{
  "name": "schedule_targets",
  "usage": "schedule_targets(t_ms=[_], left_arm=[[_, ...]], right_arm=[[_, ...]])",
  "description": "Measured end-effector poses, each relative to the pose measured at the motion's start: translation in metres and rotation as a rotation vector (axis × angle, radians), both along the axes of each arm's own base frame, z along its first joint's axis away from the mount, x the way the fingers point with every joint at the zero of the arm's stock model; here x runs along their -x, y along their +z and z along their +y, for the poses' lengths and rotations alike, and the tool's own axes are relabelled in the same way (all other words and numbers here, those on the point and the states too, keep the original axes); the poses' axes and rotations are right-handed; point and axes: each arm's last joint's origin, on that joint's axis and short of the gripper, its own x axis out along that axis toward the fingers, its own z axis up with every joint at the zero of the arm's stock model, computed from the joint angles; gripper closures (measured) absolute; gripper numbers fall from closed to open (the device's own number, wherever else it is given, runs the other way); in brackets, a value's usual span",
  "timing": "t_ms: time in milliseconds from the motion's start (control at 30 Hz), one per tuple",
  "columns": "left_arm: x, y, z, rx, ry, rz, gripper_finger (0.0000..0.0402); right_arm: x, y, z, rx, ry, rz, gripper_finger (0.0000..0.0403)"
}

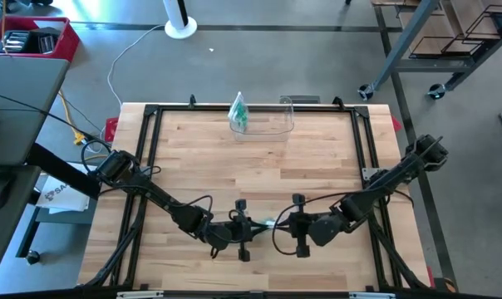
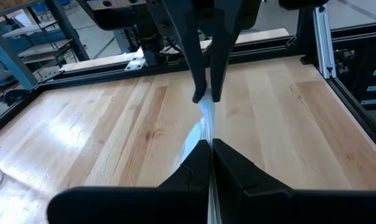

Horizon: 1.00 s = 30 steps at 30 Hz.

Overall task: Roll bandage
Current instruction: Close up the transparent zip bag

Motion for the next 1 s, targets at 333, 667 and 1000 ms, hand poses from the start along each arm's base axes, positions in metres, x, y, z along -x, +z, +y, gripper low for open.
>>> schedule_targets(t_ms=[333, 667, 1000], left_arm=[[-0.001, 0.001, 0.001, 0.011, 0.003, -0.008, 0.0401], [-0.001, 0.001, 0.001, 0.026, 0.012, -0.01, 0.0401], [-0.001, 0.001, 0.001, 0.028, 0.018, -0.017, 0.0401]], right_arm=[[-0.002, 0.0, 0.001, -0.005, -0.002, -0.013, 0.037], [-0.019, -0.01, 0.001, 0.023, 0.018, -0.064, 0.0371], [-0.024, -0.005, -0.005, 0.051, 0.005, -0.11, 0.034]])
